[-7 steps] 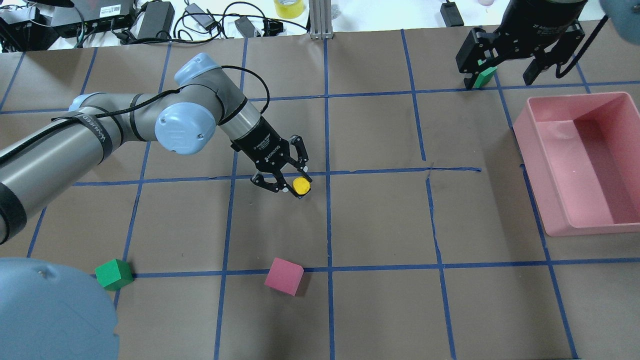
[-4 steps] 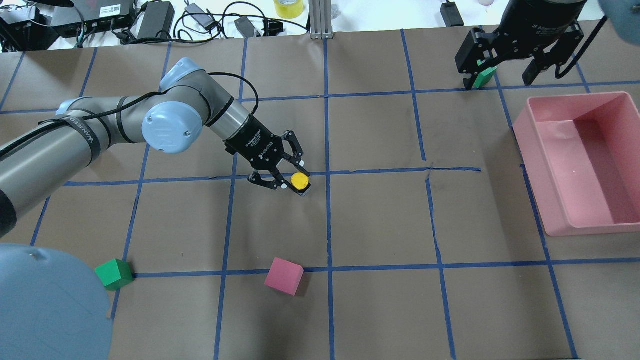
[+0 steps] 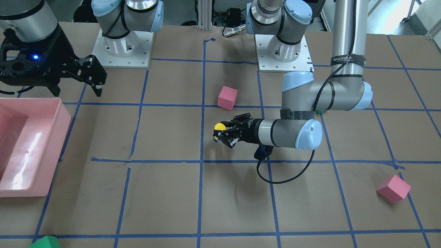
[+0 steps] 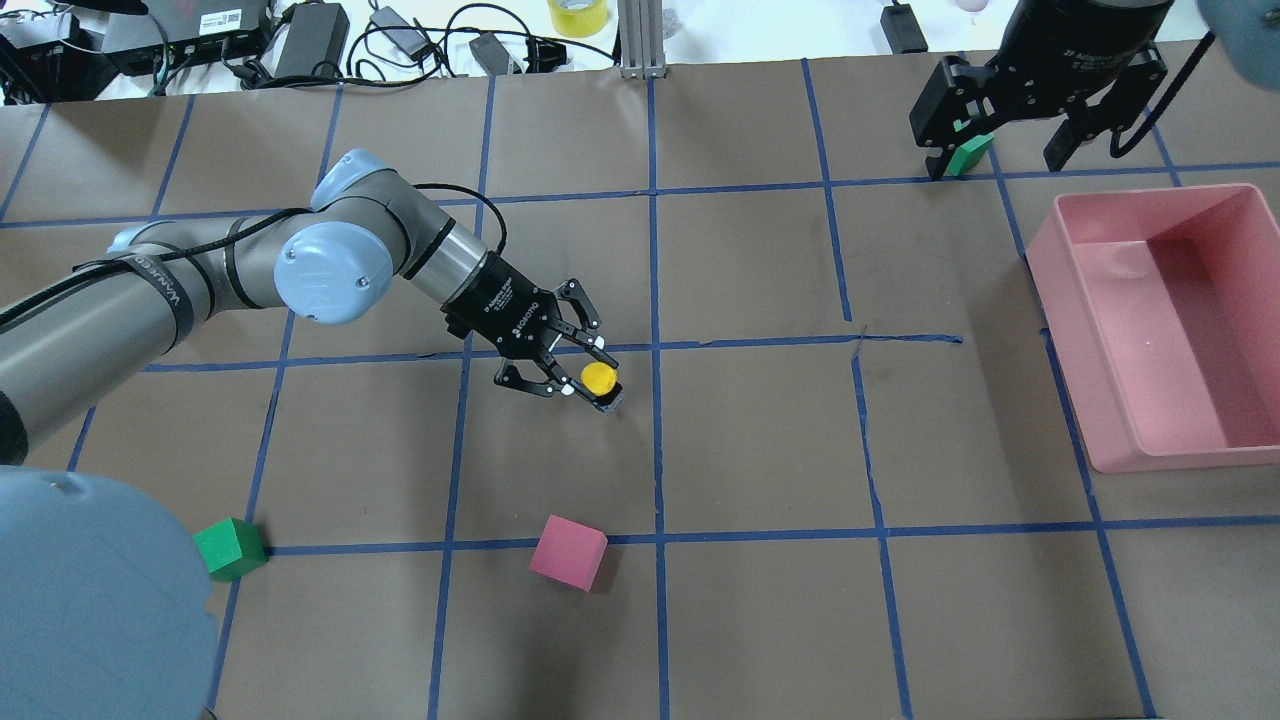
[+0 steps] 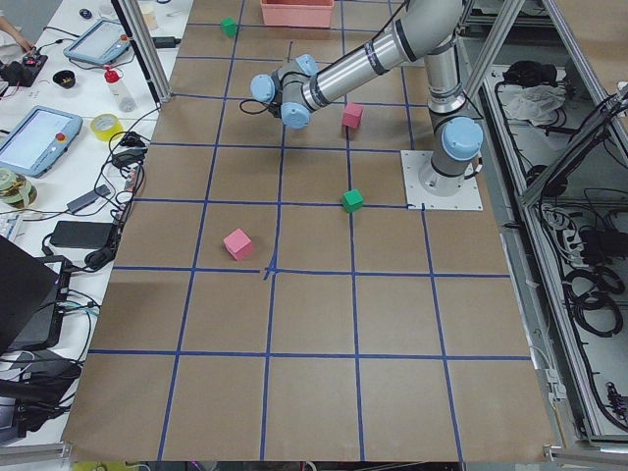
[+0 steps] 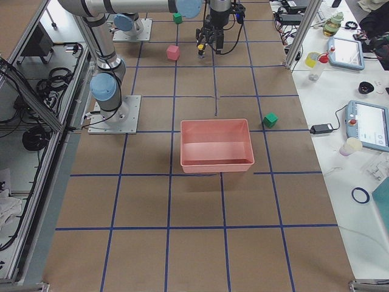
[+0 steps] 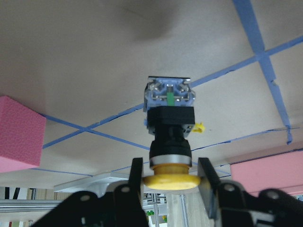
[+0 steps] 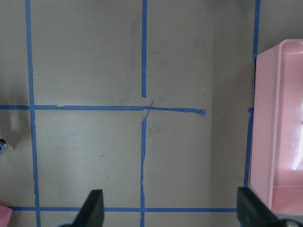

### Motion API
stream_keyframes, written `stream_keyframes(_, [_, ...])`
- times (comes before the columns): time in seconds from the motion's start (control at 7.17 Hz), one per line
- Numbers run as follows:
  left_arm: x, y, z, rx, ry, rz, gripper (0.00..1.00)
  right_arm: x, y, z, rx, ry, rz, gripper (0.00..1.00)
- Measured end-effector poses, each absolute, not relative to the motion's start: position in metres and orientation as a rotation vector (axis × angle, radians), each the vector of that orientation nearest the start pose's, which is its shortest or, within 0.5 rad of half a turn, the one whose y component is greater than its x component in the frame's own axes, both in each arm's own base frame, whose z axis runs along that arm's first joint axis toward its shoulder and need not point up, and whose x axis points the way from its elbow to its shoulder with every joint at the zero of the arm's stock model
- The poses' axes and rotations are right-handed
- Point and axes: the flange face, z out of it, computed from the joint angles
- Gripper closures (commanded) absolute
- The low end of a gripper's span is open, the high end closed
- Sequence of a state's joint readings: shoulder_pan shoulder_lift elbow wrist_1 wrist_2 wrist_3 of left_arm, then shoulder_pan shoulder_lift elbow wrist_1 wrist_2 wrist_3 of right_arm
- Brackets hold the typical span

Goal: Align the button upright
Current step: 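Lower the button upright onto the table with the left gripper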

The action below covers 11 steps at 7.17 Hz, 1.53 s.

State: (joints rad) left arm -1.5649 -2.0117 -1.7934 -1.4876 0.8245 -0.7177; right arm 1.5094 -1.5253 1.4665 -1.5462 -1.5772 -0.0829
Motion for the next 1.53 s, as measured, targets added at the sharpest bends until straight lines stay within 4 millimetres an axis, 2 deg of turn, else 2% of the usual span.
stream_keyframes(0.7, [-0.204,-0.528,0.182,-1.536,2.941,1.406,1.00,0.101,-0.521,0.514,-0.034,3.150,-0.055,0.00])
stream_keyframes(1.12, [-0.209,-0.525,0.179,-1.518,2.943,1.410,0.84,0.101,-0.522,0.514,-0.034,3.150,-0.058,0.00])
stream_keyframes(1.26, [-0.209,-0.523,0.176,-1.516,2.940,1.414,0.71,0.101,-0.522,0.514,-0.035,3.150,-0.059,0.00])
stream_keyframes(1.4, [-0.209,-0.523,0.174,-1.509,2.945,1.407,0.67,0.101,-0.522,0.514,-0.036,3.149,-0.060,0.00])
stream_keyframes(1.53, [-0.208,-0.524,0.173,-1.501,2.959,1.388,0.50,0.101,-0.522,0.514,-0.036,3.149,-0.061,0.00])
